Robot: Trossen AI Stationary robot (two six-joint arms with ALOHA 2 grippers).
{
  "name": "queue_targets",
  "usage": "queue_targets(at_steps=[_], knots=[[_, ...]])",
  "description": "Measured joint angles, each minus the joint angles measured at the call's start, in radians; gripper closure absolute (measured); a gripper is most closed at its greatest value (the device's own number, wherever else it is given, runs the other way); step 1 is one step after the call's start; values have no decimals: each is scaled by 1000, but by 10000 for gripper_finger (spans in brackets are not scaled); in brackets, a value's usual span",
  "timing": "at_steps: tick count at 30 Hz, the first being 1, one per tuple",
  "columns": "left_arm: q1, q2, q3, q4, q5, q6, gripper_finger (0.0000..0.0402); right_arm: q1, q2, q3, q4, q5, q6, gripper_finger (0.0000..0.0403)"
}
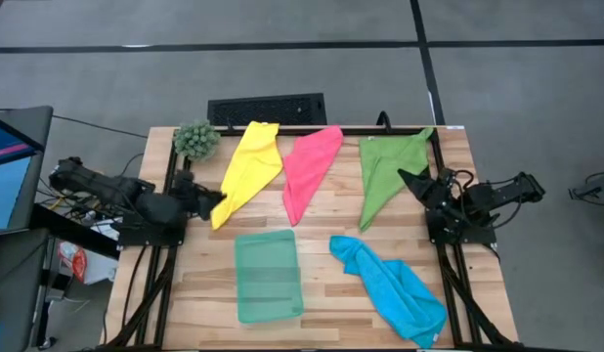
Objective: Fold microfiber towels
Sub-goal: Fold the yellow towel
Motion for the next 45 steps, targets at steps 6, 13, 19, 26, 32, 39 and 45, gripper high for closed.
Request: queue_targets(at_steps=[6,13,19,26,32,39,45], knots=[[1,178,22,-250,317,79,258,-46,0,0,-24,3,-6,158],[-14,339,10,-248,240,294,236,-108,0,0,-30,0,-6,158],[-8,435,-43,-215,267,367,194,-124,0,0,-32,-2,-6,158],[-8,414,-166,-93,303,337,187,-124,0,0,-57,-3,33,158],[-7,378,-243,-29,307,338,187,-124,0,0,-68,-3,56,158],[-7,378,-324,62,310,348,187,-124,0,0,-66,-3,58,158],[-7,374,-355,86,306,326,187,-124,0,0,-68,-4,75,158]])
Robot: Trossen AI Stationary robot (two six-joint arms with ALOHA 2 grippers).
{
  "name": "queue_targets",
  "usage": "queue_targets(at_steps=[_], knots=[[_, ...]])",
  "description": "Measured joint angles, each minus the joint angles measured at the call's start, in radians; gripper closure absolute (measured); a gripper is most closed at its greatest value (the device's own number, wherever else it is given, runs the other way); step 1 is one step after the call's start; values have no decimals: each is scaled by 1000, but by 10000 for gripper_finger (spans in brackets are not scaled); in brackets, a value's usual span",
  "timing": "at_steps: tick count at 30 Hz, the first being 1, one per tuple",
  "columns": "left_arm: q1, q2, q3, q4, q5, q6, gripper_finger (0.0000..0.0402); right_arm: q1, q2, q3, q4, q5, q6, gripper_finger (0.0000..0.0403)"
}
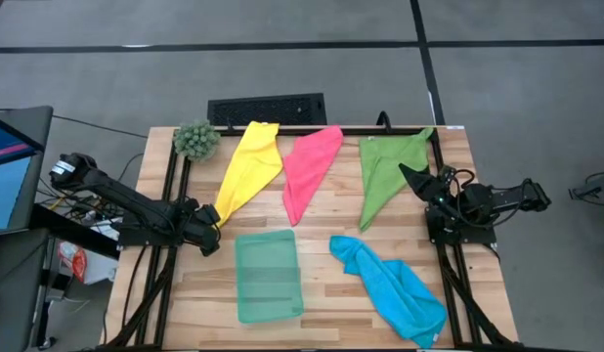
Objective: Fold microfiber towels
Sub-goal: Fold the yellow towel
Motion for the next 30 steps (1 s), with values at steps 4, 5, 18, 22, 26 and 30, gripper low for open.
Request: queue_targets(at_steps=[4,5,18,22,26,30], knots=[[0,9,-1,7,3,11,212,0,0,0,1,2,0,158],[0,14,-1,7,6,7,226,0,0,0,7,2,0,158],[50,43,19,26,25,-82,399,0,105,22,-6,-84,-1,184],[50,46,47,17,47,-98,401,-1,275,121,-4,-84,-121,210],[49,45,71,22,79,-134,401,-33,460,299,-3,-89,-347,228],[49,44,75,22,70,-170,401,-122,653,512,-129,-122,-452,238]])
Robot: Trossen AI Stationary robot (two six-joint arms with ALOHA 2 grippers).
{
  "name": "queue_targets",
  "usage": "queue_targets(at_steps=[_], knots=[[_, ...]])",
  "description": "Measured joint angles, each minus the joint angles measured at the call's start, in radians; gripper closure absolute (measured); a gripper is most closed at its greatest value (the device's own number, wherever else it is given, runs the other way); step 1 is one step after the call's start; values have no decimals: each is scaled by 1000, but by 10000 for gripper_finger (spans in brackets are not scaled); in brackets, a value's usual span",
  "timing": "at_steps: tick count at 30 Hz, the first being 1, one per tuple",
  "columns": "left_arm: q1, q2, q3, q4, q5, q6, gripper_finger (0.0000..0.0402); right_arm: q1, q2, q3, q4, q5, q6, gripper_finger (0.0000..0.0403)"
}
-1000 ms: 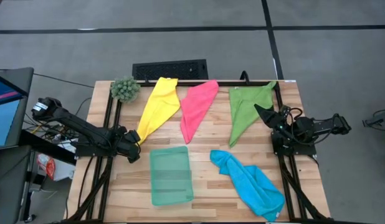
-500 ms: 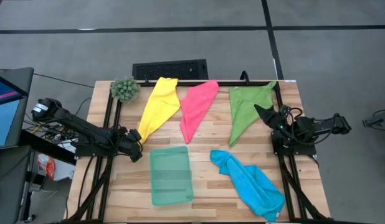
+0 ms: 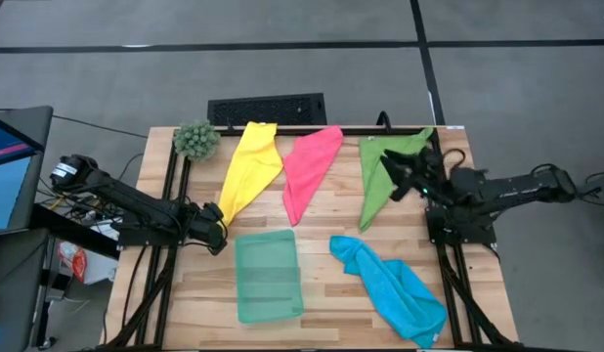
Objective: Fold microfiber towels
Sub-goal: Fold the yellow towel
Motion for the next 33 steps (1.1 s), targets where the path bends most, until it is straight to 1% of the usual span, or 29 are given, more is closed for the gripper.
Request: queue_targets(at_steps=[1,3,6,9,11,12,14,17,20,24,28,30,33], knots=[[0,0,0,0,-4,-9,401,-35,49,54,-49,-39,-9,239],[0,0,1,1,-7,-16,401,-111,150,157,-150,-155,-15,241],[0,-1,2,3,-21,-15,401,-249,322,291,-258,-391,-36,240],[-1,-1,2,3,-41,-15,401,-382,496,395,-275,-659,-76,237],[-1,-2,3,3,-56,-15,401,-449,622,474,-259,-809,-102,235],[-1,-2,3,4,-63,-16,401,-472,683,518,-259,-862,-121,234],[-1,-2,4,4,-81,-15,401,-506,809,608,-263,-933,-172,231],[-1,-2,4,4,-90,-4,401,-517,996,767,-268,-994,-257,228],[-1,-2,4,4,-91,2,401,-514,1170,937,-309,-1007,-328,225],[-1,-2,5,3,-93,2,401,-507,1376,1169,-428,-1006,-357,219],[-1,-2,5,1,-117,-16,401,-498,1539,1368,-563,-1004,-357,212],[-1,-2,5,0,-127,-17,401,-485,1609,1448,-618,-989,-355,209],[-1,-2,5,0,-135,-18,401,-464,1697,1551,-701,-881,-354,209]])
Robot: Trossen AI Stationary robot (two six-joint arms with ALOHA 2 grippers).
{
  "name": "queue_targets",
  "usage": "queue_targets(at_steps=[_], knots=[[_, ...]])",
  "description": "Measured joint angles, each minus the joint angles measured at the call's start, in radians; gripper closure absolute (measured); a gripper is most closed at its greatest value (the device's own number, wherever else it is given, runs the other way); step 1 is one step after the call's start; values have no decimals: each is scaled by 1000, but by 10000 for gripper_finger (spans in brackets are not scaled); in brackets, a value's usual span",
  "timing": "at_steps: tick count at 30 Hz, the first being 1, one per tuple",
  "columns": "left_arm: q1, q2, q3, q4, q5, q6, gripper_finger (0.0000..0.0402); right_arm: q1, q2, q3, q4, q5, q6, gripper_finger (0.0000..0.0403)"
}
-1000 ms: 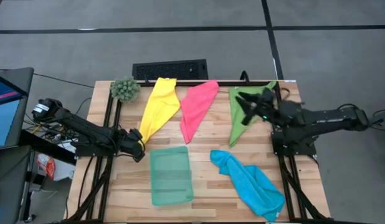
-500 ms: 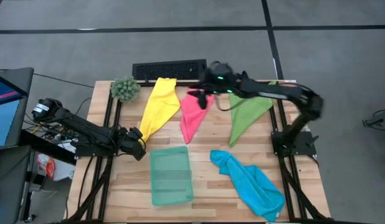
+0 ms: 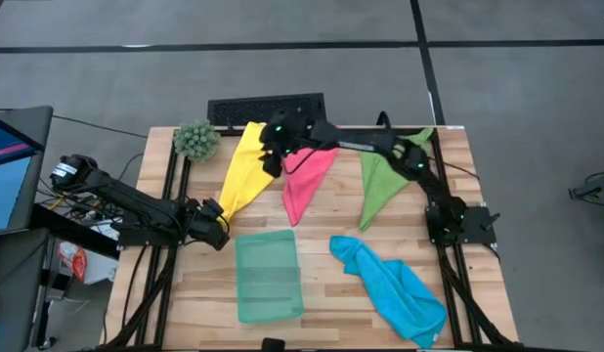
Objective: Fold microfiber towels
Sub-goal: Fold the yellow towel
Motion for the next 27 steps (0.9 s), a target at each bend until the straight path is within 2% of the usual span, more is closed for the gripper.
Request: queue_targets(at_steps=[2,8,15,22,27], knots=[[0,0,0,0,-2,0,401,9,50,62,-36,53,0,209],[0,0,0,0,-8,1,401,22,167,211,-89,113,48,206],[0,0,0,2,-4,3,401,40,233,286,-92,171,81,211],[-5,0,22,59,65,117,401,81,218,285,-138,51,-45,209],[-4,0,86,54,39,188,401,96,95,285,-206,7,-188,205]])
